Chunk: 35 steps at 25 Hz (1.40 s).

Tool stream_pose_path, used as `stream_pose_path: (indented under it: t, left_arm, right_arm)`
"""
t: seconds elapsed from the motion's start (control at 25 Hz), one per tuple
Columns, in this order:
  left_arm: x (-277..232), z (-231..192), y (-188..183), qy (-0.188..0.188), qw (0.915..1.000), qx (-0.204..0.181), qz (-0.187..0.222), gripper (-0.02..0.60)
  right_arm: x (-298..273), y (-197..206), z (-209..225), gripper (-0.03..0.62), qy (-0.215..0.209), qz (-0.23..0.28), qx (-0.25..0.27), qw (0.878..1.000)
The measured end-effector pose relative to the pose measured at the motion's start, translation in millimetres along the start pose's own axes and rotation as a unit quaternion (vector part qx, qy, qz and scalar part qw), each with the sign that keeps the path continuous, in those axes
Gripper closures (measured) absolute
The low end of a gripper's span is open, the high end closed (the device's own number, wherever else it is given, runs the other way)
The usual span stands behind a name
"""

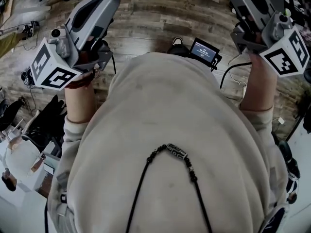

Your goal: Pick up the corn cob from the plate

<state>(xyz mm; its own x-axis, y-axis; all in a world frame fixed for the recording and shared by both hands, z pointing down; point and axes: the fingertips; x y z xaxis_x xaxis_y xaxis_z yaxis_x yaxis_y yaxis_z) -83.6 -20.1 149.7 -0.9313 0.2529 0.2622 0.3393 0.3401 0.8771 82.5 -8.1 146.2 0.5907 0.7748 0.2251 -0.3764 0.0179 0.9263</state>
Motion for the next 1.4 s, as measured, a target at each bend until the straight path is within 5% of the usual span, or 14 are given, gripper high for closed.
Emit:
stream_pose_path:
  t: [0.48, 0.68, 0.92, 1.16, 1.4]
  left_arm:
    - [-59.6, -32.8, 25.5, -0.062, 0.9974, 0.034, -0.014, 0.581]
    - [-88.3, -27.4, 25.1, -0.034, 0.9962, 0.08, 0.008, 0.583]
    - [-102.0, -26.0, 27.9, -0.011, 0.9975, 0.066, -0.022, 0.581]
    - [-108.3, -24.8, 33.3, 0.025, 0.9947, 0.097, -0.022, 0.581]
    - [-108.8, -61.8, 19.1, 0.051, 0.9897, 0.133, -0.013, 0.581]
  right_arm:
    - [23.0, 28.8, 66.8, 0.577, -0.007, -0.005, -0.074, 0.997]
    - [38.4, 30.5, 84.7, 0.577, 0.02, 0.02, -0.099, 0.995]
    - [58.2, 23.0, 91.7, 0.577, 0.056, 0.04, -0.097, 0.993]
    - [86.0, 15.1, 93.3, 0.577, 0.109, 0.053, -0.088, 0.989]
    - [62.9, -2.9, 91.3, 0.577, 0.157, 0.049, -0.052, 0.985]
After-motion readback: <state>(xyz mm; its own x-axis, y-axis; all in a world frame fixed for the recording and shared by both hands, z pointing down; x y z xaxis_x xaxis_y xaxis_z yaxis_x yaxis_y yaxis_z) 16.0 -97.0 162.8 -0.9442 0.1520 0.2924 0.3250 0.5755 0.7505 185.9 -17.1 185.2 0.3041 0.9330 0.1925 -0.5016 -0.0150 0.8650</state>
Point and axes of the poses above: the fingertips, and each gripper's own axes: x backward along the fingers, z to its right, y out of its underside, and after that the axes turned 12 degrees about z, right-handed
